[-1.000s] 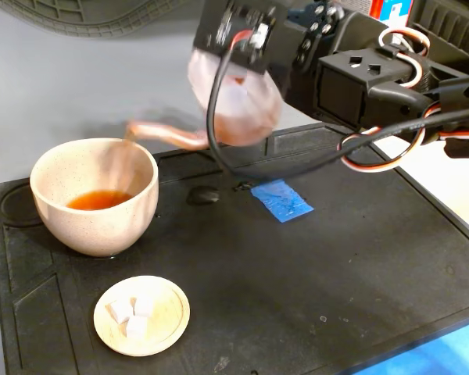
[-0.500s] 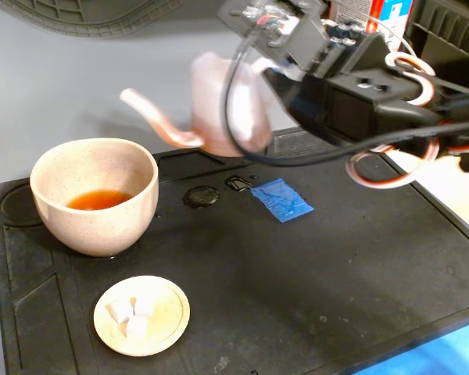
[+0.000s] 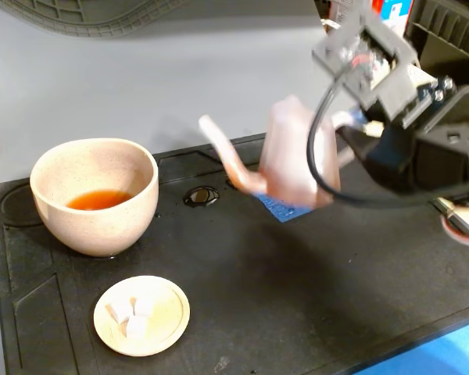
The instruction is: Pick up a kettle and pour liquid into a cup.
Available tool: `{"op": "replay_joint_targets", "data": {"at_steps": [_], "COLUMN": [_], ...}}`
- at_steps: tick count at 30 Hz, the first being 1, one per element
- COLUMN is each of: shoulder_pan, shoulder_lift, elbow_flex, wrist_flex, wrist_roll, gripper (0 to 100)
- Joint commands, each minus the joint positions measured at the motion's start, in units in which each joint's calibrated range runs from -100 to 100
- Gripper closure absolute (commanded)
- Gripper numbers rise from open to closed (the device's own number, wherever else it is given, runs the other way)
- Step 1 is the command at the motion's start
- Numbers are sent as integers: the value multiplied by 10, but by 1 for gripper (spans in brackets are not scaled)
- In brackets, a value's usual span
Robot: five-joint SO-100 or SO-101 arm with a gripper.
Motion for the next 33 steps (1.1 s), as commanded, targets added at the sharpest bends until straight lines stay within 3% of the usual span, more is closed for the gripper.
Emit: {"op": "replay_joint_targets", "data": {"at_steps": [1,9,13,33], "shoulder_pan": [3,8,9,8], "shoulder_lift": [-27,18,81,235], "elbow_flex": [8,8,-13,-175], "wrist_flex": [-10,-18,-83,-84], "wrist_roll": [-3,-3,-3,0], "gripper": [99,99,99,99]}}
